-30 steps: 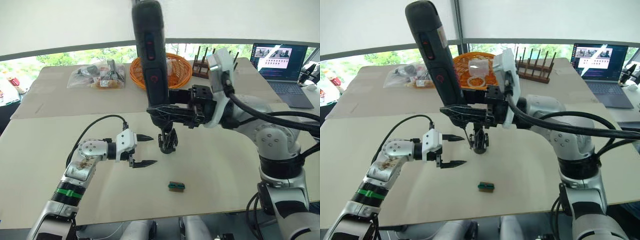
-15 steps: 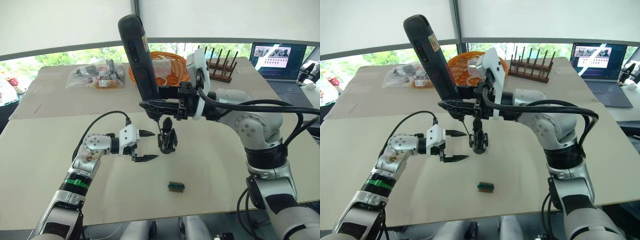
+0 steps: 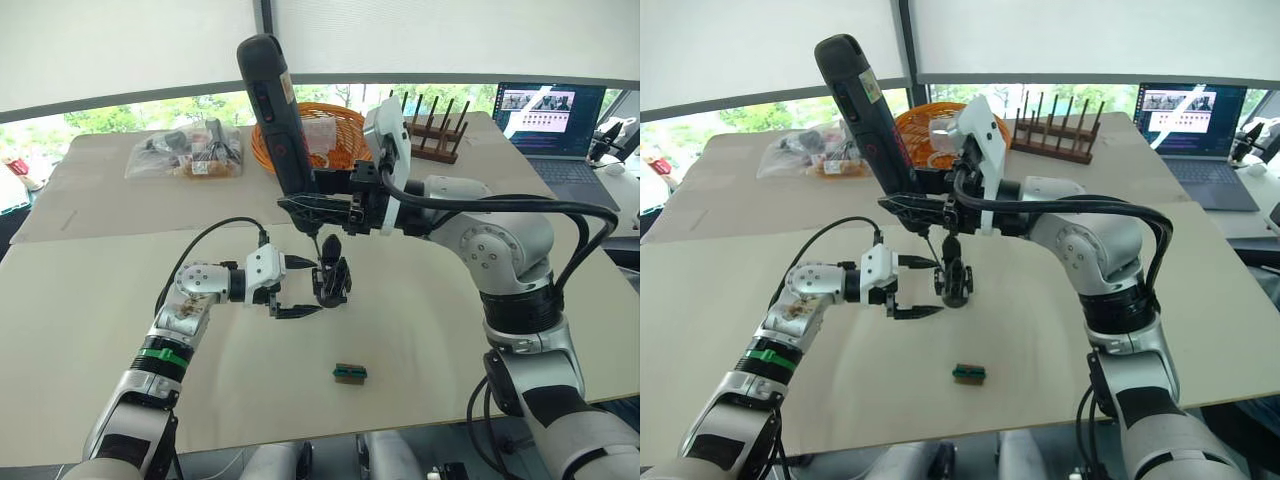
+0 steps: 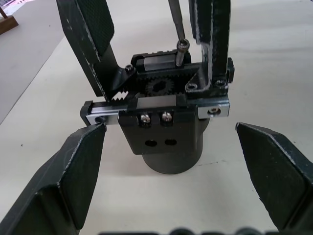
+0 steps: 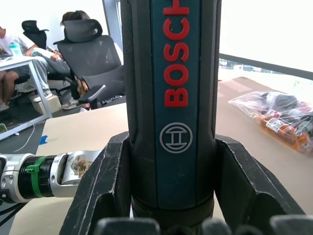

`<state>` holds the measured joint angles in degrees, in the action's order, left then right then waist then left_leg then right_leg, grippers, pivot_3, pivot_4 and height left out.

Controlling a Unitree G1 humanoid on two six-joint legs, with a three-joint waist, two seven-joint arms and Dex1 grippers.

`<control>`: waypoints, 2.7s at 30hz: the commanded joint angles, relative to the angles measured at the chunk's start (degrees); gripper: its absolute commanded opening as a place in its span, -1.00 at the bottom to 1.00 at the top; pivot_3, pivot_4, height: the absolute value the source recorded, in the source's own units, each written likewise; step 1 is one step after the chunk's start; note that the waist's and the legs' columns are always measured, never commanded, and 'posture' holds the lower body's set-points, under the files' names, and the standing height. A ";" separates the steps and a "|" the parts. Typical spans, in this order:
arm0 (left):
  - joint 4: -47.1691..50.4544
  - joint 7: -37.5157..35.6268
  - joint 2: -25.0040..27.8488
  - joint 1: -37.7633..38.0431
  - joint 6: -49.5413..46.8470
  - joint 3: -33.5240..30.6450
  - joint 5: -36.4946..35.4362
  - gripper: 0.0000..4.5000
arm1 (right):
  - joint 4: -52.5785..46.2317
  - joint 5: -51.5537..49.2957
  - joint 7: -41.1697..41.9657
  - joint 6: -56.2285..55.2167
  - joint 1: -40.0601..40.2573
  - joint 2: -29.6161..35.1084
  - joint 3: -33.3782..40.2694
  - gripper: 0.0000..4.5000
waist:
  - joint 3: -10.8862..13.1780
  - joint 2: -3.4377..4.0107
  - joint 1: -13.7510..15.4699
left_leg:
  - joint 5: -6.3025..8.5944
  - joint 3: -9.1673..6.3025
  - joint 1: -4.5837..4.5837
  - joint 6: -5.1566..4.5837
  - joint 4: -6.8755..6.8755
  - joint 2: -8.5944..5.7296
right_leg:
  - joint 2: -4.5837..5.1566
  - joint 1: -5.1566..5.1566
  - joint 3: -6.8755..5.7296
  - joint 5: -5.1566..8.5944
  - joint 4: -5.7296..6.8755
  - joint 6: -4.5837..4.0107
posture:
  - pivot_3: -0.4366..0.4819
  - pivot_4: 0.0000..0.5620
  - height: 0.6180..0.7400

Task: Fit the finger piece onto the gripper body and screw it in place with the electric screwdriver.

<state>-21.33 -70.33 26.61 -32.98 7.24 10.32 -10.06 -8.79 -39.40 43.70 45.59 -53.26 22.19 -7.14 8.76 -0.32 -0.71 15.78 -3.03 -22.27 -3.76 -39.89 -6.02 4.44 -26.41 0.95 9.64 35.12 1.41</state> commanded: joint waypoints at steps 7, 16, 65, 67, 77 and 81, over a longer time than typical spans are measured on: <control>-0.25 -1.27 -0.10 -0.85 0.43 0.18 0.40 1.00 | -3.30 -0.61 -0.10 -1.77 0.09 -0.81 3.15 -0.14 | 0.00 0.00 0.01 | 0.00 0.00 0.00 0.00 -0.01 -0.01 | 0.00 0.00 -0.01 0.00 0.00 0.00 | -0.05 -0.47 1.00; -1.47 -1.92 -0.65 -1.31 0.89 0.48 1.06 1.00 | -3.23 -0.39 0.06 -1.70 0.34 -0.61 3.16 -0.14 | 0.00 0.00 -0.01 | 0.00 0.00 0.00 0.00 0.00 -0.01 | 0.00 -0.01 0.00 0.00 0.00 0.00 | -0.05 -0.47 1.00; -1.85 -0.54 -1.39 -1.61 2.74 0.55 1.96 1.00 | -4.60 0.54 -0.03 -1.45 2.35 -2.00 3.20 -0.14 | 0.00 0.00 -0.01 | 0.00 0.00 -0.02 -0.01 0.00 -0.01 | 0.00 -0.02 0.00 0.00 0.00 0.00 | -0.05 -0.47 1.00; -1.86 -0.49 -1.37 -1.64 2.80 0.51 1.94 1.00 | -4.59 0.71 0.08 -1.51 2.52 -1.86 3.16 -0.14 | 0.00 0.00 -0.01 | 0.00 0.00 -0.02 -0.01 0.00 -0.01 | 0.00 -0.02 0.00 0.00 0.00 0.00 | -0.05 -0.47 1.00; -1.73 -0.62 -1.10 -1.67 2.94 0.47 1.93 1.00 | -5.46 0.28 0.12 -0.96 3.25 -1.81 3.19 -0.14 | 0.00 0.00 0.00 | 0.00 0.00 -0.02 0.00 0.00 -0.01 | 0.00 -0.03 0.00 0.00 0.00 0.00 | -0.05 -0.47 1.00; -1.63 -0.68 -1.13 -1.83 2.83 0.50 1.90 1.00 | -5.62 1.05 0.49 -1.86 3.48 -1.50 2.80 -0.14 | 0.00 0.00 -0.01 | 0.00 0.00 -0.02 -0.01 0.00 -0.01 | 0.00 -0.03 0.00 0.00 0.00 0.01 | -0.05 -0.47 1.00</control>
<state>-23.44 -70.82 25.29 -33.45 8.97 11.08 -7.86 -11.08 -37.68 43.67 45.64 -48.92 20.51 -6.18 8.76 -0.32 -0.71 15.78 -3.04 -22.29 -3.76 -39.89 -6.04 4.44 -26.43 0.95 9.64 35.12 1.42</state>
